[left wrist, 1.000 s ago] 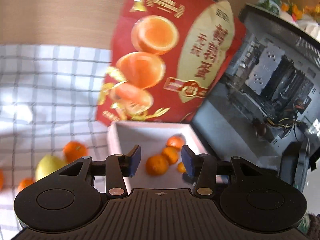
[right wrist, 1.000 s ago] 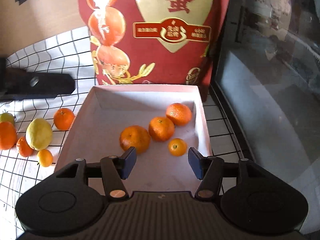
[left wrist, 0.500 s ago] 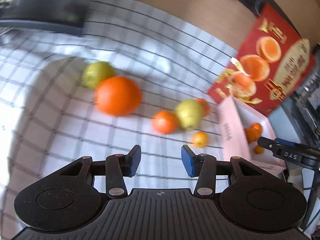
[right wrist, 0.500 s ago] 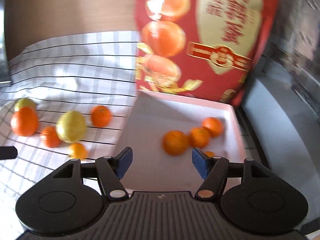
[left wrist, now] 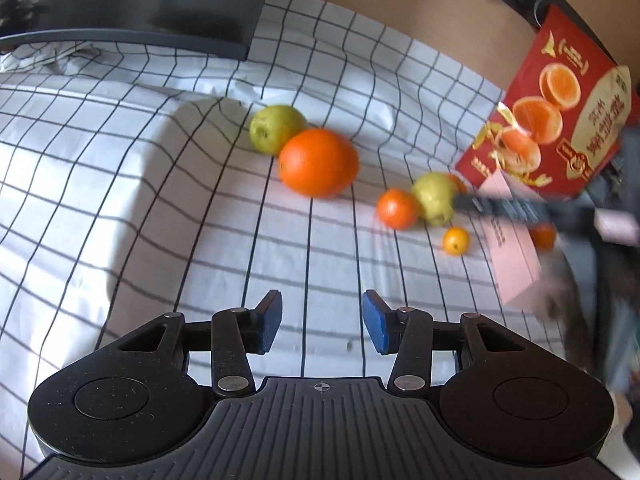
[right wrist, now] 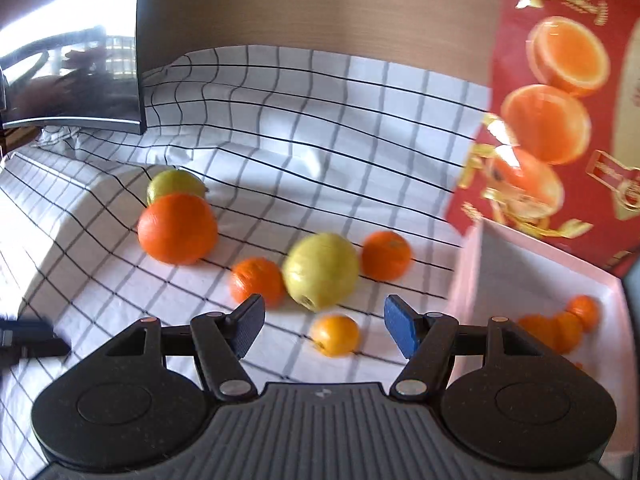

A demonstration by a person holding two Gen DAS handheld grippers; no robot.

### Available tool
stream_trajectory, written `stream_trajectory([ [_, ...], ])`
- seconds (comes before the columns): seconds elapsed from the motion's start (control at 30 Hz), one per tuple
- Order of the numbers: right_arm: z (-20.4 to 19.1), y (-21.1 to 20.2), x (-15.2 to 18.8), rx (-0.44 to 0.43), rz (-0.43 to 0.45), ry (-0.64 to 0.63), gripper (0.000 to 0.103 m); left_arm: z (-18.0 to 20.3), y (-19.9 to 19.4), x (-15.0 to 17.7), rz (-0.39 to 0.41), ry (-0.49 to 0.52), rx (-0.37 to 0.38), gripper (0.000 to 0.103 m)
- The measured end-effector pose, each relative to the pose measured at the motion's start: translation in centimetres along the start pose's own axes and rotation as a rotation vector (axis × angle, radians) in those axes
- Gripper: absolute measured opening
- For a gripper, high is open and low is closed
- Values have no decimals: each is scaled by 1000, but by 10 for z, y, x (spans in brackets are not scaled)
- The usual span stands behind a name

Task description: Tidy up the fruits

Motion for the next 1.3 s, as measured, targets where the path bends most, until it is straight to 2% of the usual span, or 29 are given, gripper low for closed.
stream_trajectory([
  [0.1, 5, 28, -11, 29, -13, 73, 73, 1, -4, 7, -5, 15, 5, 49],
  [0.3, 21, 78, -8, 64, -110, 200, 73, 1, -11, 13, 3, 42, -2, 49],
  [0.53, 27, 83, -2, 13, -127, 304, 73, -2, -4, 13, -10, 23, 4, 49],
  [0.63, 26, 79, 1, -23, -142, 320, 64, 0, -3, 12, -8, 29, 15, 49],
  [0.83, 33, 75, 9, -78, -182, 433, 64, 4, 3, 13, -16, 37, 29, 49],
  [0.93, 31, 75, 9, -103, -199, 444, 63, 2, 5, 12, -21, 46, 25, 49],
  [1.13, 15, 58, 9, -86, -181, 310, 47, -4, 0, 9, -3, 42, 10, 48],
  [1.17, 12, 53, 10, -85, -173, 289, 39, -5, 0, 8, -1, 40, 7, 48],
  [1.2, 11, 48, 10, -89, -165, 279, 21, -6, -1, 7, 0, 38, 5, 48],
  [1.23, 10, 42, 10, -104, -158, 275, 9, -6, 0, 7, 0, 38, 5, 48],
  [1.27, 8, 37, 10, -130, -156, 275, 1, -5, 1, 7, -2, 40, 5, 48],
  [1.3, 6, 31, 10, -139, -153, 270, 1, -4, 2, 7, -3, 40, 6, 48],
])
Point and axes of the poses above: each gripper's, at about its wrist camera, not at the fingertips, and y roughly the way its jaws point, z to its right, x to its underside, the point moved 10 cm from there along y, roughly the way its jaws point, and after that the axes turned 9 degrees about y, right-handed, at the moved point
